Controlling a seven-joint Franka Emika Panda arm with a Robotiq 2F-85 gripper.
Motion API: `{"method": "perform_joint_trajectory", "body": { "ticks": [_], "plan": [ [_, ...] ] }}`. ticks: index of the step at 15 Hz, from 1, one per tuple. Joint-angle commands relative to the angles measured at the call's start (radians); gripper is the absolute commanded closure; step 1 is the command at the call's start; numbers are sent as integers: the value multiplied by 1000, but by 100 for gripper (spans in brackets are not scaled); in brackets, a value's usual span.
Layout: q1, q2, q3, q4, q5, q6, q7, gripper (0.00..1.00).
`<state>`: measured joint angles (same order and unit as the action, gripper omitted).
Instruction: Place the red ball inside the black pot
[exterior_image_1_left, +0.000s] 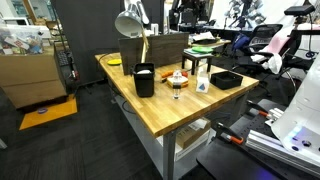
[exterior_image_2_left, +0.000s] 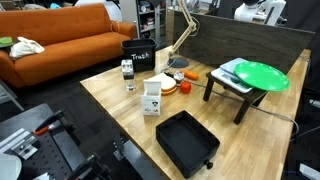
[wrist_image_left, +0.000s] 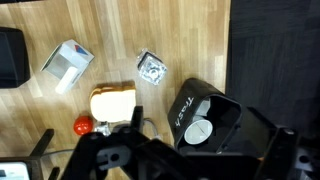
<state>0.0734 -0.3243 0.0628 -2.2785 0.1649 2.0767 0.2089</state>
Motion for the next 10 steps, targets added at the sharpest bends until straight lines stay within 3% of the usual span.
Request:
{"method": "perform_joint_trajectory", "body": {
  "ticks": [1, 8, 9, 10],
  "plan": [
    [-30, 53, 12, 20, -43, 14, 51, 0],
    [-48, 256, -9, 81, -57, 22, 89, 0],
    [-41, 203, -9, 28, -56, 34, 67, 0],
    [-40, 227, -11, 38, -56, 37, 68, 0]
  ]
}}
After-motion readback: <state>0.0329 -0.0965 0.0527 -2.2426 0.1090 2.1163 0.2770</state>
